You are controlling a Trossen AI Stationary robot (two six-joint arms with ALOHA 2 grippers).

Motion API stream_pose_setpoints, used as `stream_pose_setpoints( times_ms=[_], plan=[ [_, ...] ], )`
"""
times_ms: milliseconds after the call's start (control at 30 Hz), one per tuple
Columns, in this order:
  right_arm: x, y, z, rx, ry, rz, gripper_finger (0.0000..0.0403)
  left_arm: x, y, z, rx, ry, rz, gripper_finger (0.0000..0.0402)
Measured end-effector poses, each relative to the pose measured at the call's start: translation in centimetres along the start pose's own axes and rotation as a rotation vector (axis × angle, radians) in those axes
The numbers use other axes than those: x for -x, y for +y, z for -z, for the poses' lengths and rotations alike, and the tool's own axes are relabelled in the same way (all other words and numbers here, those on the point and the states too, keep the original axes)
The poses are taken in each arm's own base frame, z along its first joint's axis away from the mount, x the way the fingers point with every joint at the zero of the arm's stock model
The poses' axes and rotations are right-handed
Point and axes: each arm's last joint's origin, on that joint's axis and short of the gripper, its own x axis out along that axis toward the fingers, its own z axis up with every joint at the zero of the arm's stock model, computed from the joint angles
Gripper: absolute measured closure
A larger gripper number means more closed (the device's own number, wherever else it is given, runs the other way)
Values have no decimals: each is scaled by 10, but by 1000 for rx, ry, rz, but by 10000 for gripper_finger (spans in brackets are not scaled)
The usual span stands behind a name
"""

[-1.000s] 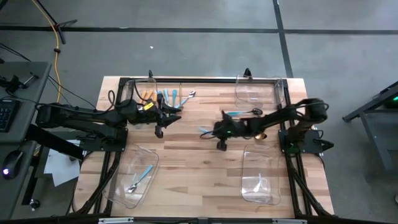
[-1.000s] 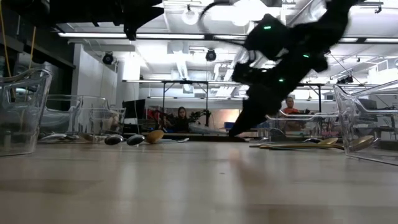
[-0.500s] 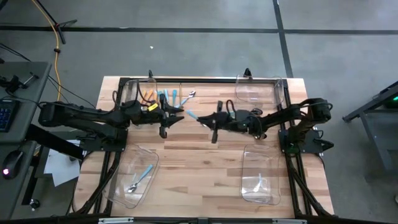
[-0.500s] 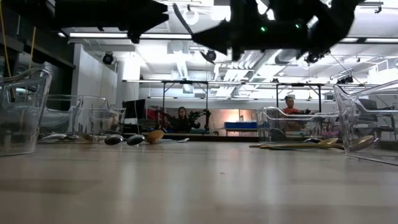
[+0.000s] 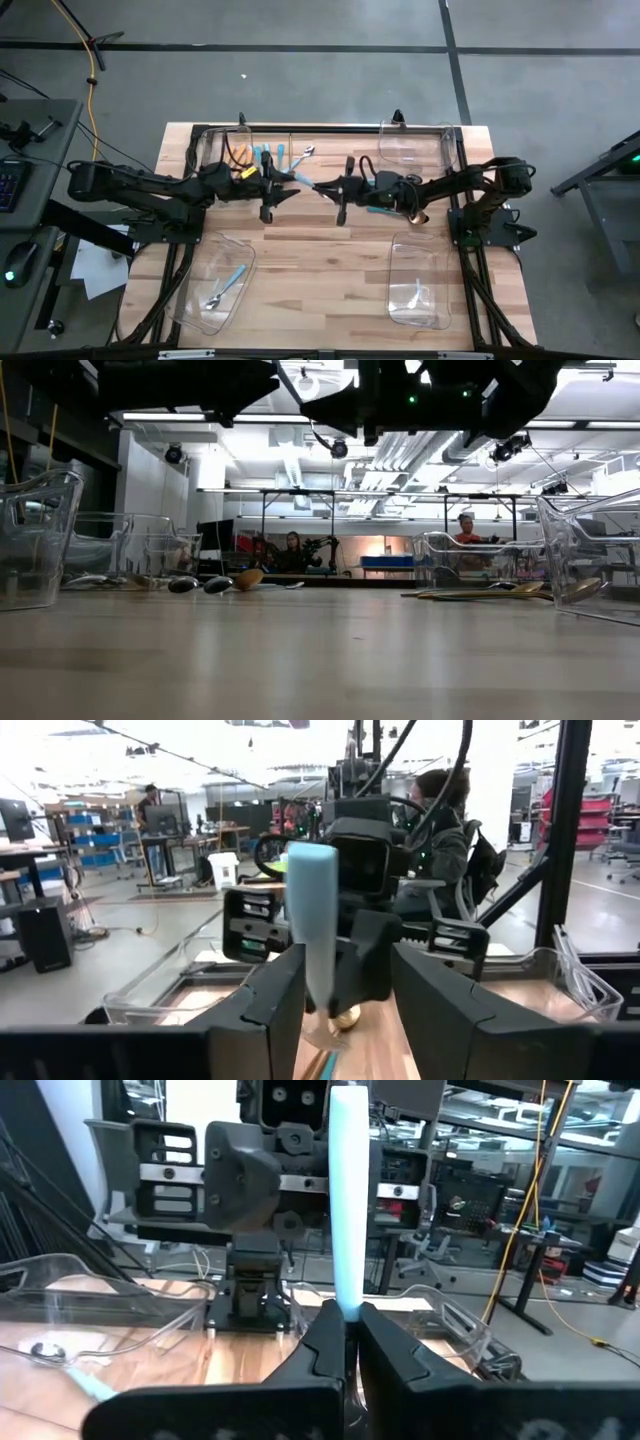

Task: Sort silverware by color (type)
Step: Put the light blue spoon into the bottom left transparent bin

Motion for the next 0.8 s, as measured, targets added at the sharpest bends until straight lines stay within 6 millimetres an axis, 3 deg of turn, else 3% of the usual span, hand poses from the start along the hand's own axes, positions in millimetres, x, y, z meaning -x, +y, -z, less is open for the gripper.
stream_pose_setpoints(
  times_ms=[367,800],
  plan=[
    [0,1,-2,-8,-20,-31,403,-8,-3,6,-5,-43,4,204],
    [0,1,0,-2,-5,-33,403,-26,-2,6,-23,-50,1,216]
  ],
)
